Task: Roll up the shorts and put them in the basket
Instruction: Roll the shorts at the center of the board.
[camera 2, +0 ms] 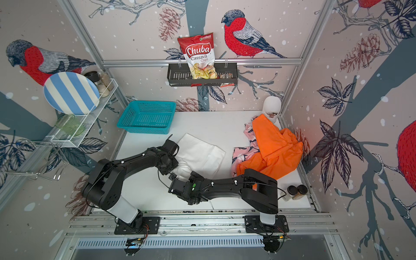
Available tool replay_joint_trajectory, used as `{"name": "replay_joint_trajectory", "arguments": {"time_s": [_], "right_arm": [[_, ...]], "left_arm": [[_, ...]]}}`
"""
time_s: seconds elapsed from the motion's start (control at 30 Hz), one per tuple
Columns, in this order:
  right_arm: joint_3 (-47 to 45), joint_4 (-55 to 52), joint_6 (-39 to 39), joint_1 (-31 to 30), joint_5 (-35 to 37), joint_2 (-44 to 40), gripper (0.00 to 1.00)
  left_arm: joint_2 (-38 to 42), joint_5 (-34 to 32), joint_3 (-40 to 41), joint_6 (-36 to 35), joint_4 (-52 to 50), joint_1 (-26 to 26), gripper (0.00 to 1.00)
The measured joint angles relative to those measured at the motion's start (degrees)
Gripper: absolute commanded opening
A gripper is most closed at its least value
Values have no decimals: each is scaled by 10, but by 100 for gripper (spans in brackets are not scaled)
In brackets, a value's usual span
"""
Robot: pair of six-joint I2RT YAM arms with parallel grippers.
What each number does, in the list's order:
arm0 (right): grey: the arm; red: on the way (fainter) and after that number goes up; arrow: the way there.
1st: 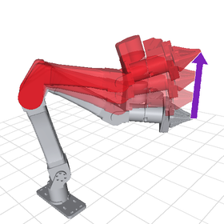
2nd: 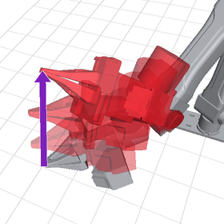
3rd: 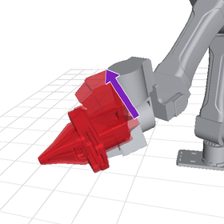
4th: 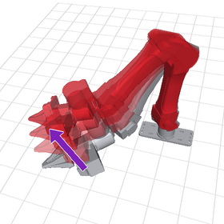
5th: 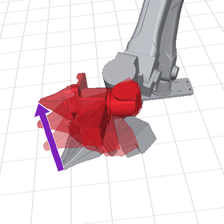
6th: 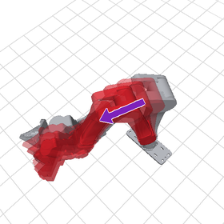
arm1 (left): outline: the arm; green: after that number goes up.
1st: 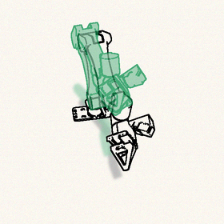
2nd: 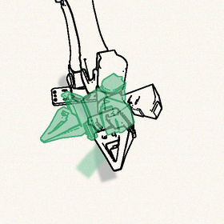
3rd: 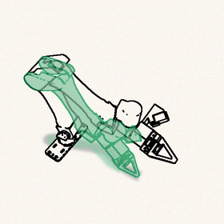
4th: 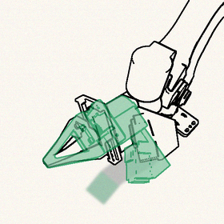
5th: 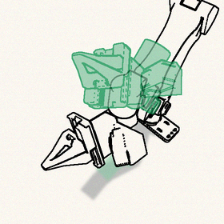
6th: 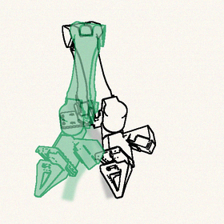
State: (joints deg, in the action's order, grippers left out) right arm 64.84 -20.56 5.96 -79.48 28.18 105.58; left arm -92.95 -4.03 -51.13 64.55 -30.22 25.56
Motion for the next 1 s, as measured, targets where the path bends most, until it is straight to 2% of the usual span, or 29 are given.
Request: {"name": "replay_joint_trajectory", "arguments": {"time_s": [0.1, 0.13, 0.17, 0.23, 0.3, 0.37, 0.47, 0.53, 0.67, 0.73, 0.9, 1.0], "right_arm": [[-26, 41, 0, 15, -10, 16, 79], [-33, 66, 6, 19, -13, 20, 69], [-37, 80, 8, 22, -16, 22, 57], [-47, 103, 14, 25, -22, 24, 35], [-53, 110, 15, 26, -35, 21, 22], [-55, 100, 17, 28, -49, 14, 14], [-54, 87, 30, 35, -98, -2, 8], [-55, 81, 39, 45, -156, -14, 7], [-67, 101, 82, 89, -309, -36, 6], [-78, 127, 112, 117, -393, -38, 6], [-119, 232, 200, 180, -575, -25, 6], [-165, 329, 279, 228, -678, -11, 6]], "left_arm": [[0, 5, 0, 0, -1, -3, 48], [1, 6, 0, 0, -2, -5, 50], [2, 7, 0, 0, -4, -6, 53], [6, 6, 0, -2, -6, -9, 67], [11, 6, 0, -5, -9, -11, 76], [20, 2, 0, -8, -16, -12, 83], [41, -13, -4, -15, -32, -12, 87], [64, -26, -7, -19, -41, -12, 89], [122, -48, -7, -33, -63, -13, 92], [165, -54, 0, -45, -67, -14, 97], [271, -44, 32, -93, -66, -14, 97], [308, -13, 46, -115, -59, -14, 97]]}}
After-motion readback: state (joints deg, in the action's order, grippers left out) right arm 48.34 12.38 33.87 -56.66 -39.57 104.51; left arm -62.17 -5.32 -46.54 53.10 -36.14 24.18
